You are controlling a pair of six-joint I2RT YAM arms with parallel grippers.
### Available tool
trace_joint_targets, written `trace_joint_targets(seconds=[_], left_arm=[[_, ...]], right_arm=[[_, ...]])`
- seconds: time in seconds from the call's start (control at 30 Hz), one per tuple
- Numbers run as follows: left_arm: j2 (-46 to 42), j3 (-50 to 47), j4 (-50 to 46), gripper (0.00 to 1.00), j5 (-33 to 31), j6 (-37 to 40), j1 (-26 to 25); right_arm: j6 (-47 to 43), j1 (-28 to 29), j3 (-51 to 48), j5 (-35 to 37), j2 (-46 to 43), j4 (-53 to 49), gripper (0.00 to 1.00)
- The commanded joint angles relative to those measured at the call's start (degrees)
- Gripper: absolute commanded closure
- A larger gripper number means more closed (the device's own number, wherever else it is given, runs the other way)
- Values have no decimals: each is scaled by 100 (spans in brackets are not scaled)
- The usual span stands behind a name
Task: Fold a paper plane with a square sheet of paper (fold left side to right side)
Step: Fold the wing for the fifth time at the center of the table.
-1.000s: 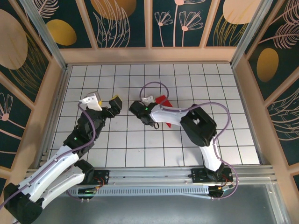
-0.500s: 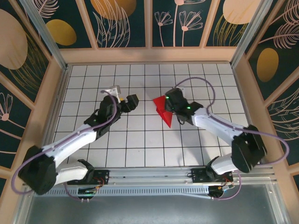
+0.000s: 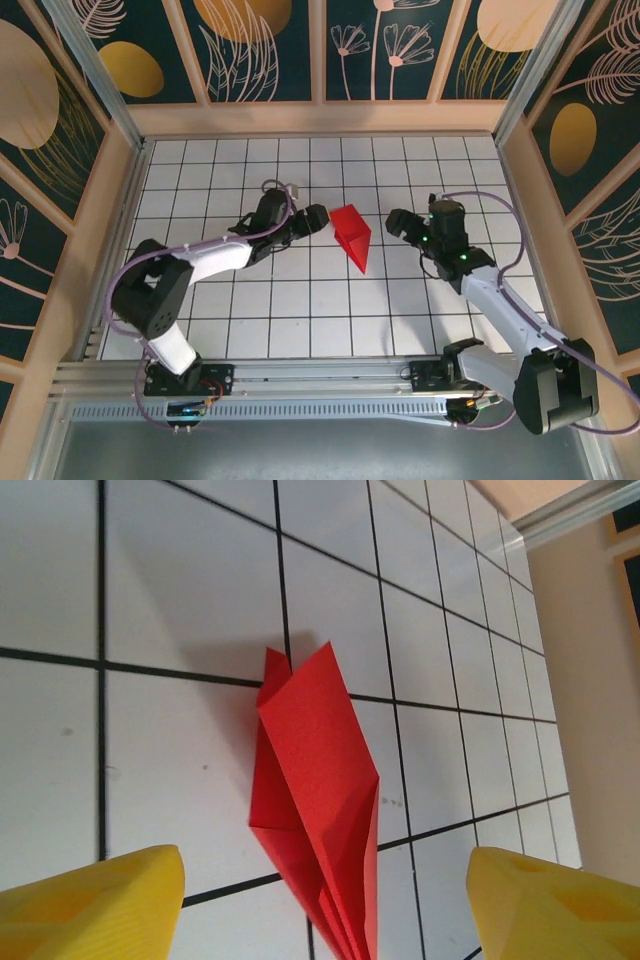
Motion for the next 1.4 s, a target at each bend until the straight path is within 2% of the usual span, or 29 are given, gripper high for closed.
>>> trace_joint_targets(seconds=[0.0,0.2,0.53,0.63,0.73,0.93,1.07,1.13,1.23,1.37], left_arm=[[418,357,411,28,537,-325,-39],[1048,773,424,29,707,-401,-59],[1848,1355,375,31,817,-492,-55],[2006,1469,436,37,916,-523,-65],[2106,1545,486,48,977,-523,-67],[2171,1503,602,77,952,-538,-71],[1898,1243,842,96,934,-480,-71],[1597,989,943,100,878,-358,-65],[1056,618,992,100,911,-17,-61],[249,-95,1364,100,1307,345,-1]], right_arm=[[211,-350,-243,-871,-294,409,6],[195,-760,-392,-1288,-517,394,4],[97,-994,-384,-1514,-645,241,3],[48,-1022,-375,-1514,-659,201,3],[-30,-1024,-349,-1447,-665,97,4],[-163,-1025,-365,-1461,-719,47,4],[-397,-1072,-358,-1992,-586,158,4],[-544,-1112,-322,-2366,-452,183,4],[-768,-1141,-353,-3036,-299,458,4],[-957,-1140,-469,-3928,-37,1050,4]])
